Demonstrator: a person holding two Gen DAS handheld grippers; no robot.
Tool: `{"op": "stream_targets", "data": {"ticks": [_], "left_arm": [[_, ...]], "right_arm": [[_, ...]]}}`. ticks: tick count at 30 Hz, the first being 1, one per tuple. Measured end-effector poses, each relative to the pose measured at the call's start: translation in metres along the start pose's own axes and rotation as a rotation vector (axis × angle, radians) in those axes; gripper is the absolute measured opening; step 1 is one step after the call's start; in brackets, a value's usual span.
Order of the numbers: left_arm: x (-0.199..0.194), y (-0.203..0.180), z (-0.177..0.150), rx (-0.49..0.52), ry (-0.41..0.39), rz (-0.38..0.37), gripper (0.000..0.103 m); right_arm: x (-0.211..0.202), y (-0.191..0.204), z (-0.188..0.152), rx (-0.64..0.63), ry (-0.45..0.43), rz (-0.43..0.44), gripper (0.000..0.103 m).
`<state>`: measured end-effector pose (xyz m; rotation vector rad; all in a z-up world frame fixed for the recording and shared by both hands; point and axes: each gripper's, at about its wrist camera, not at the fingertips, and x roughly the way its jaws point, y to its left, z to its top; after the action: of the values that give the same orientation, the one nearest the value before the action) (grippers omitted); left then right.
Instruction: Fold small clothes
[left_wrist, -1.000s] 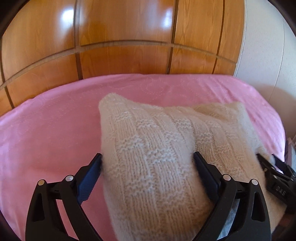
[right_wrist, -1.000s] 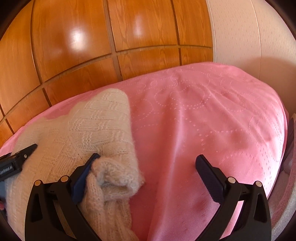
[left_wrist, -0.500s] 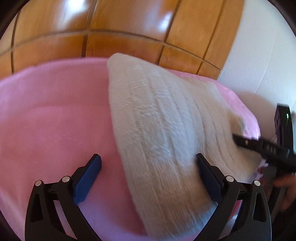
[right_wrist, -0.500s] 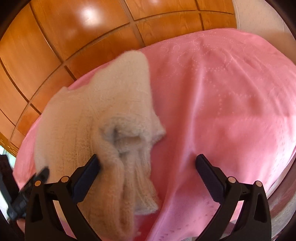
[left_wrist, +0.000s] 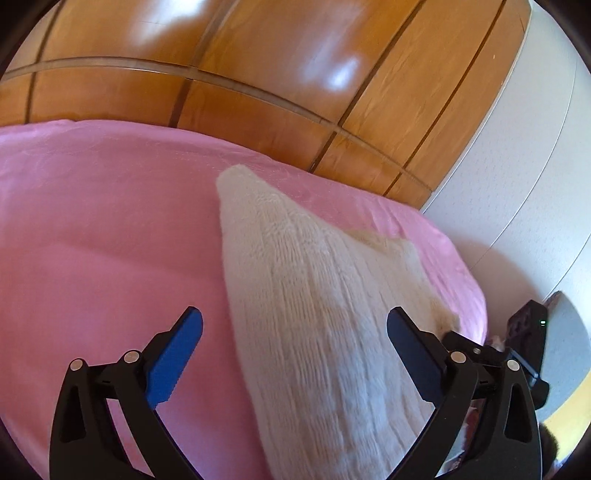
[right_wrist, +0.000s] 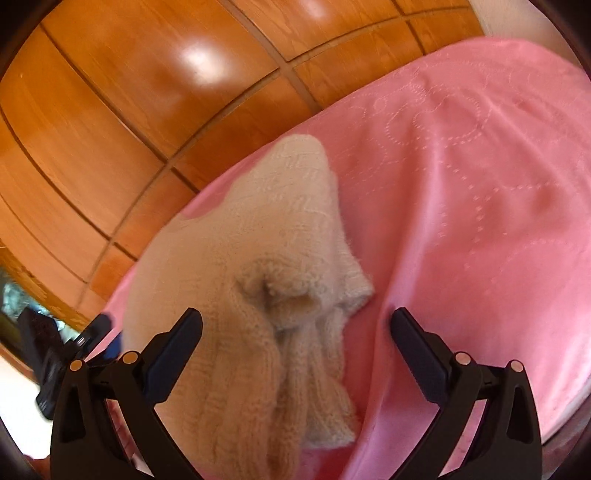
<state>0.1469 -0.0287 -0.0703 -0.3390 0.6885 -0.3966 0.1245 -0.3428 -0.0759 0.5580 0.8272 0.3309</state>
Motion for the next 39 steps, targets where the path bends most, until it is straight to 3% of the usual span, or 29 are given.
{"op": "stream_targets", "data": {"ticks": [3,9,15,18,20,23,24,26,28,33,39], "left_arm": [[0.020,0.003,0.000,-0.001,0.079,0.028,0.099],[0.033,0.018,0.000,-0.100,0.162,-0.078,0.099],[0.031,0.018,0.011,-0.137,0.178,-0.204,0.099],[0.039,0.013,0.006,-0.096,0.196,-0.170,0.099],[0.050,0.009,-0.002,-0.053,0.240,-0.155,0.099],[0.047,0.002,-0.004,-0.021,0.224,-0.130,0.096],[0.045,0.000,-0.002,-0.034,0.222,-0.120,0.089],[0.035,-0.008,0.002,-0.034,0.198,-0.087,0.080],[0.028,-0.020,0.007,0.026,0.175,-0.054,0.070],[0.007,-0.062,0.014,0.216,0.081,-0.036,0.063],[0.007,-0.107,0.024,0.357,-0.035,-0.092,0.063]], "right_arm": [[0.004,-0.002,0.004,-0.005,0.036,0.021,0.101],[0.019,-0.003,0.016,0.037,0.091,0.108,0.101],[0.029,-0.004,0.028,0.058,0.095,0.142,0.101],[0.035,-0.001,0.032,0.037,0.108,0.175,0.094],[0.039,0.000,0.032,0.022,0.110,0.187,0.080],[0.045,-0.002,0.033,0.025,0.111,0.201,0.072],[0.045,-0.001,0.033,0.024,0.113,0.205,0.071],[0.046,0.003,0.034,0.014,0.110,0.235,0.054],[0.038,0.010,0.034,-0.021,0.076,0.267,0.050],[0.014,0.026,0.030,-0.110,0.019,0.257,0.047],[-0.025,0.034,0.032,-0.194,-0.106,0.198,0.047]]}}
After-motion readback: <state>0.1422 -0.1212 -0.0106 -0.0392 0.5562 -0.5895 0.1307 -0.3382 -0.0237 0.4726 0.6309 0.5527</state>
